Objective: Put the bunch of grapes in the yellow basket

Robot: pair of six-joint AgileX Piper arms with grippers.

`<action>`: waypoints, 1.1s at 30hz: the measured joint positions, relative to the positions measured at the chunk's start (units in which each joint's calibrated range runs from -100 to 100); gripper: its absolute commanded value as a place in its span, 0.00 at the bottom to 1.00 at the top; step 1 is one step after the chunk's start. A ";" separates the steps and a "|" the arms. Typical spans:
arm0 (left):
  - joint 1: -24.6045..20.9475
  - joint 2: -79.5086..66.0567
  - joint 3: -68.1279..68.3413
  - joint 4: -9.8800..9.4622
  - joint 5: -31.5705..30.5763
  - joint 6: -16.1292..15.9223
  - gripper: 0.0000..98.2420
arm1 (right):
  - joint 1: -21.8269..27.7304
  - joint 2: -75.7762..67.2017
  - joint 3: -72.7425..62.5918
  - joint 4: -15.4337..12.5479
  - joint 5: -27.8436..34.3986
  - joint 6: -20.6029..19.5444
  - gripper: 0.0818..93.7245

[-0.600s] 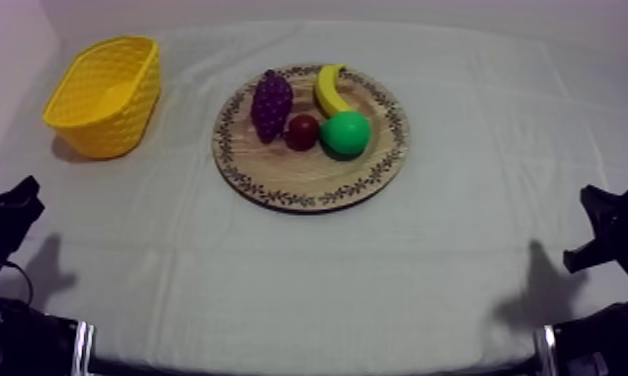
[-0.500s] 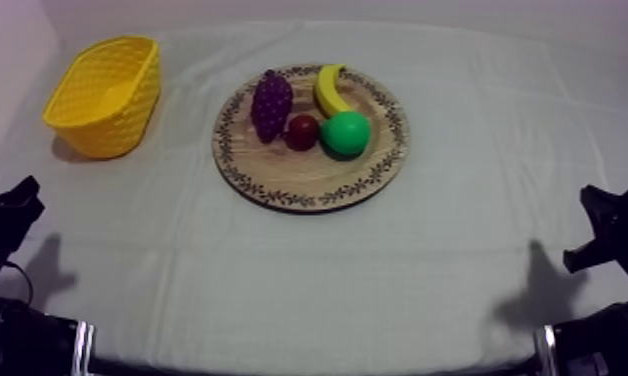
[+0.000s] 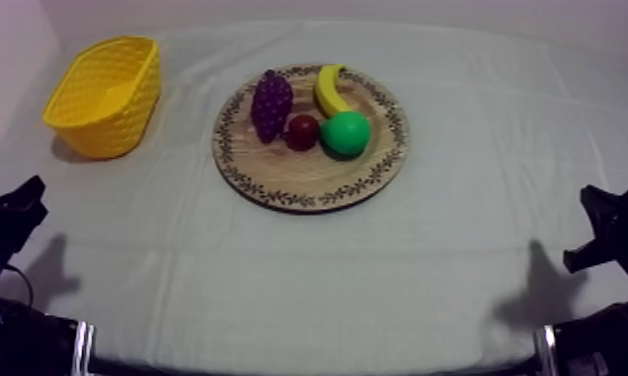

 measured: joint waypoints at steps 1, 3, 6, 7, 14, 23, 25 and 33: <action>0.77 0.13 -0.79 -0.24 1.02 0.56 0.00 | 0.00 0.00 0.00 0.00 0.00 0.00 0.00; 2.34 1.14 -2.56 -0.40 3.82 2.04 0.00 | 0.00 0.00 0.00 0.00 0.00 0.00 0.00; 4.63 4.05 -3.76 -0.15 7.72 5.13 0.00 | 0.00 0.00 0.00 0.00 0.00 0.00 0.00; 5.42 5.25 -3.92 0.24 8.02 5.82 0.00 | 0.00 0.00 0.00 0.00 0.00 0.00 0.00; 9.51 16.70 -8.32 4.78 2.57 5.59 0.00 | 0.00 0.00 0.00 0.00 0.00 0.00 0.00; 10.95 36.79 -27.40 5.54 14.28 -0.17 0.00 | 0.00 0.00 0.00 0.00 0.00 -0.01 0.00; 11.14 41.98 -32.81 5.55 17.39 -0.17 0.00 | 0.00 0.00 0.00 0.00 0.00 -0.01 0.00; 13.40 60.53 -51.96 6.38 26.52 0.34 0.00 | 0.00 0.00 0.00 0.00 0.00 -0.01 0.00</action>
